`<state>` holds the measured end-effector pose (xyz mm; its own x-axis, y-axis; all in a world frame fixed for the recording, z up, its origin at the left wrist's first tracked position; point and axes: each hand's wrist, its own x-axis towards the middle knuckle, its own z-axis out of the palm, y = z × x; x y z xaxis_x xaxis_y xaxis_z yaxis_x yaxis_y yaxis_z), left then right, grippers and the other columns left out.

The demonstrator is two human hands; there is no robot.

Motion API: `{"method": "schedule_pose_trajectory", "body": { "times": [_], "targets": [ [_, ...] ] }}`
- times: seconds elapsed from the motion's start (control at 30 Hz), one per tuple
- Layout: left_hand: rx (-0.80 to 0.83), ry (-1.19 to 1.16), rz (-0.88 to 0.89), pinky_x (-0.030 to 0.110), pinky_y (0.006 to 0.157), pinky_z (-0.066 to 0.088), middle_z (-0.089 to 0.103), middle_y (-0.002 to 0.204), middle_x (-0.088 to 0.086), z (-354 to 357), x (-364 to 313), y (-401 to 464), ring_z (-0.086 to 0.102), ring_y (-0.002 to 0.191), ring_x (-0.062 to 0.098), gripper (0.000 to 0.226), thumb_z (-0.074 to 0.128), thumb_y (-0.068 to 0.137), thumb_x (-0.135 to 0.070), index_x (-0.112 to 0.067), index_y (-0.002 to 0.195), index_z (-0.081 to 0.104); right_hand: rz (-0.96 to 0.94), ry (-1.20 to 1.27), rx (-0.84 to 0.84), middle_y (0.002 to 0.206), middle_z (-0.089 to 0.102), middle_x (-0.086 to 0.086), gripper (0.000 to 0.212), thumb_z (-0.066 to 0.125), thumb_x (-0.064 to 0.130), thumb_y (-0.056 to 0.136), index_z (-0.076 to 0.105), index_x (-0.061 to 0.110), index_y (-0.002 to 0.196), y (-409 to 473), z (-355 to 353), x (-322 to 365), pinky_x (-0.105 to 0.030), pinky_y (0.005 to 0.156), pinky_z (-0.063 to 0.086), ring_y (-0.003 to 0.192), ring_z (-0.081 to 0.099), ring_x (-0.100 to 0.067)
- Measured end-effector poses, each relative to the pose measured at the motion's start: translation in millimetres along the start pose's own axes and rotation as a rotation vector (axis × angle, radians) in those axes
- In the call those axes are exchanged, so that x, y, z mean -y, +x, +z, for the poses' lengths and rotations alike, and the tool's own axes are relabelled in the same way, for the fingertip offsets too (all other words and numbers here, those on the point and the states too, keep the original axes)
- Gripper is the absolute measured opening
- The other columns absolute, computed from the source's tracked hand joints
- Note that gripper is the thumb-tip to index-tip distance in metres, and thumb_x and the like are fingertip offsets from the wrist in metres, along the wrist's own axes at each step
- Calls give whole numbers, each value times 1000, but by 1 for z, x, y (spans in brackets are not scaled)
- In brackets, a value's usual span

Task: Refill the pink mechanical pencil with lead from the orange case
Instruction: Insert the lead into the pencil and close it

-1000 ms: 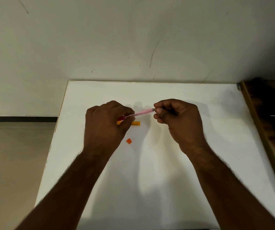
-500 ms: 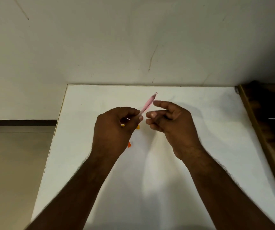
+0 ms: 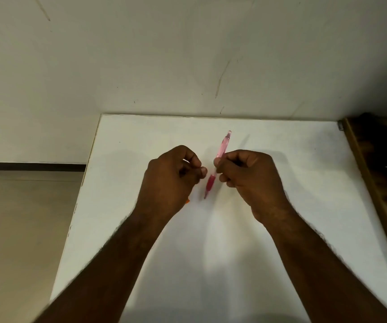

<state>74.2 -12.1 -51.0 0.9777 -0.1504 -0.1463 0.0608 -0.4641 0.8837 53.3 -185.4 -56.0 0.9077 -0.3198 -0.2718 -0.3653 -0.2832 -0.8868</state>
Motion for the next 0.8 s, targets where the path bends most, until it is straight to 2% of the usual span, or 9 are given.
{"method": "schedule_pose_trajectory", "body": {
  "times": [0.1,0.17,0.2,0.3,0.4,0.5,0.6,0.67,0.8],
  "targets": [
    [-137,192,67,18,58,49,69,71,-17,-9,6,4,65,68,2,16,77,80,-31,-31,76,62,-108,-457,-59,79,76,13,19,76,37,86,79,28,102,-1,-3,-4,-26,74,48,80,70,-10],
    [-194,250,67,21,59,45,67,72,-21,-15,9,7,62,69,0,15,77,80,-33,-32,77,62,-134,-599,-49,89,78,11,24,74,38,85,78,29,108,-5,-1,-4,-23,73,42,84,70,-13],
    [-211,266,58,21,59,43,67,73,-23,-17,10,8,61,68,0,15,77,79,-33,-33,77,62,-154,-635,-43,89,78,10,22,73,37,86,79,28,106,-6,1,-5,-24,73,44,84,71,-15],
    [-222,313,50,21,59,38,67,77,-26,-22,16,10,56,61,2,13,75,80,-32,-37,78,63,-190,-730,-27,78,75,7,16,70,36,88,78,23,91,-7,4,-5,-29,73,50,77,69,-19],
    [-206,366,52,20,60,37,67,81,-21,-23,20,11,52,63,-2,10,74,82,-32,-38,82,67,-196,-804,-26,67,62,9,18,67,35,89,66,24,75,-6,6,-3,-28,64,40,70,61,-16],
    [-189,384,38,22,62,40,67,82,-20,-21,21,12,53,64,-1,7,74,83,-34,-38,84,69,-226,-881,-11,73,64,6,21,64,38,91,66,21,79,-8,6,-2,-29,65,40,75,64,-19],
    [-188,381,32,25,65,43,67,82,-20,-23,22,12,54,63,1,6,74,83,-34,-36,84,69,-312,-887,-64,92,72,4,25,62,47,94,72,25,101,-14,7,4,-30,72,42,87,69,-21],
    [-190,377,19,26,66,45,68,82,-19,-26,23,14,55,62,2,6,74,83,-33,-36,83,69,-394,-815,-85,97,74,5,28,64,49,93,74,28,109,-20,13,9,-29,72,41,89,70,-20],
    [-206,367,-6,26,68,45,68,82,-19,-32,26,17,53,63,2,6,75,83,-32,-35,84,70,-485,-809,78,94,72,3,29,62,49,94,72,24,106,-36,38,10,-32,73,45,86,69,-22]
  ]
}}
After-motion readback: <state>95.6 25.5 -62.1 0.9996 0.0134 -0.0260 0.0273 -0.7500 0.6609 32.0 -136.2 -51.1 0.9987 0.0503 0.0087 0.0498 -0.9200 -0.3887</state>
